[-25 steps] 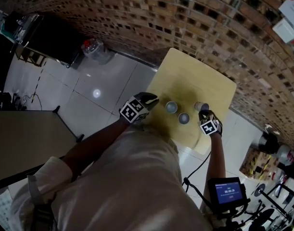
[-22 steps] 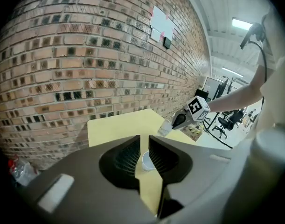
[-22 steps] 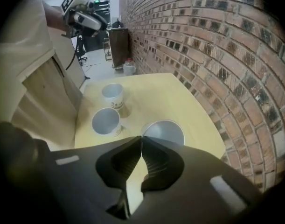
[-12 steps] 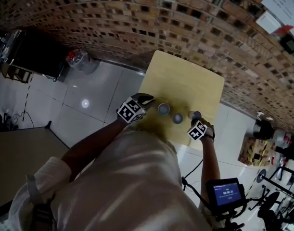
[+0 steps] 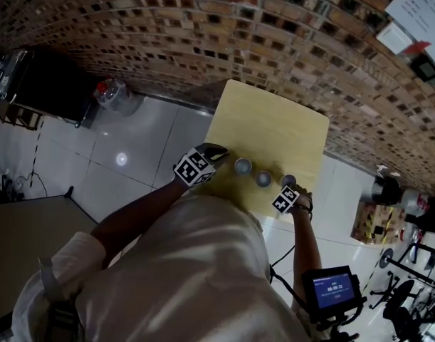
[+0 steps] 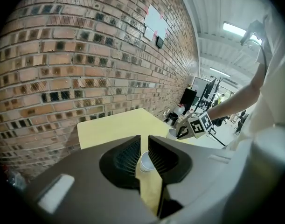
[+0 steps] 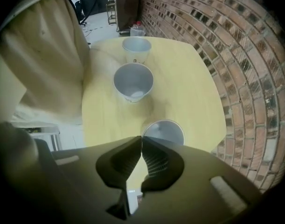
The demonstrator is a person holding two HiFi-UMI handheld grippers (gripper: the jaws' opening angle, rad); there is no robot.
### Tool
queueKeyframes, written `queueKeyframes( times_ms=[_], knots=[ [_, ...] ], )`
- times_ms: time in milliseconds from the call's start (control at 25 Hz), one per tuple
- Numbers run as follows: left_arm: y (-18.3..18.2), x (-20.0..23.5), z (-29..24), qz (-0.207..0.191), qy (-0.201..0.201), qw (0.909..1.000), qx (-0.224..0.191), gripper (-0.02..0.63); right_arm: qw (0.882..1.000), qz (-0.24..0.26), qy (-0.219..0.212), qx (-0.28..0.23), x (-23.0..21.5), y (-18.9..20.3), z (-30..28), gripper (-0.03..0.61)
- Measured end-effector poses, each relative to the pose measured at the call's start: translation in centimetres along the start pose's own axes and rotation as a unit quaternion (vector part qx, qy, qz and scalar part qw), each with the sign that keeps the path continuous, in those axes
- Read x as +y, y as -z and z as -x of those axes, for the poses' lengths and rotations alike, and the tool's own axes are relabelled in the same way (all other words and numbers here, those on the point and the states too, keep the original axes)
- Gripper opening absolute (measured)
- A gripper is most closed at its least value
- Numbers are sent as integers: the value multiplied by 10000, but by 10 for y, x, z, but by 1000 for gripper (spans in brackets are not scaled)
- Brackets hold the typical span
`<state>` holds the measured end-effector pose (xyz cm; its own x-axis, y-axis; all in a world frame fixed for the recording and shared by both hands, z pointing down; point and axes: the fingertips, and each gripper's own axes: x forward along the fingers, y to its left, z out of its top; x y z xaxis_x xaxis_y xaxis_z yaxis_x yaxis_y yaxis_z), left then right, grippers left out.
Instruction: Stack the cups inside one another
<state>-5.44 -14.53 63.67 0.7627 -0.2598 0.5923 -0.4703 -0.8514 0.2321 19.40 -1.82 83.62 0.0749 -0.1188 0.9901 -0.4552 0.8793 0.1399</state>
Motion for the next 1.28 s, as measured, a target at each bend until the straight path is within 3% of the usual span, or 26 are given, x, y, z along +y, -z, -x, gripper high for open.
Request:
queueKeyframes(
  times_ms=[240,400,520,600,680,760,840,960,1000,1200,1280],
  knots=[
    [2,8,4,-2,-35,10000,-4,72,9998,-144,99,45,2,-6,-6,19],
    [1,7,5,26,-7,10000,-30,72,9990,-380,130,-176,1,-12,0,107],
    [-2,1,3,41,60,9999,-102,75,9927,-984,254,-644,-4,-19,22,158],
    [-6,3,4,11,17,9999,-165,83,9781,-1670,409,-1172,-15,-31,46,171],
    [-11,5,5,-37,-62,9997,-239,91,9522,-2414,597,-1775,-29,-40,75,175],
    [-19,2,1,-38,-63,9995,-321,91,9177,-3066,805,-2393,-44,-40,108,175],
    [-29,-2,-5,-10,-22,9991,-421,87,8694,-3726,868,-3129,-58,-37,147,175],
    [-48,-4,-10,-53,-28,9983,-578,86,7814,-4509,933,-4212,-80,-30,205,175],
    [-56,-5,-11,-75,-35,9979,-640,86,7635,-4604,1076,-4400,-87,-24,223,175],
    [-95,-16,-20,-146,-27,9953,-957,81,7250,-4599,1861,-4777,-103,8,279,199],
    [-106,-23,-21,-176,-10,9943,-1052,80,7036,-4616,2104,-4976,-101,21,294,199]
  ],
)
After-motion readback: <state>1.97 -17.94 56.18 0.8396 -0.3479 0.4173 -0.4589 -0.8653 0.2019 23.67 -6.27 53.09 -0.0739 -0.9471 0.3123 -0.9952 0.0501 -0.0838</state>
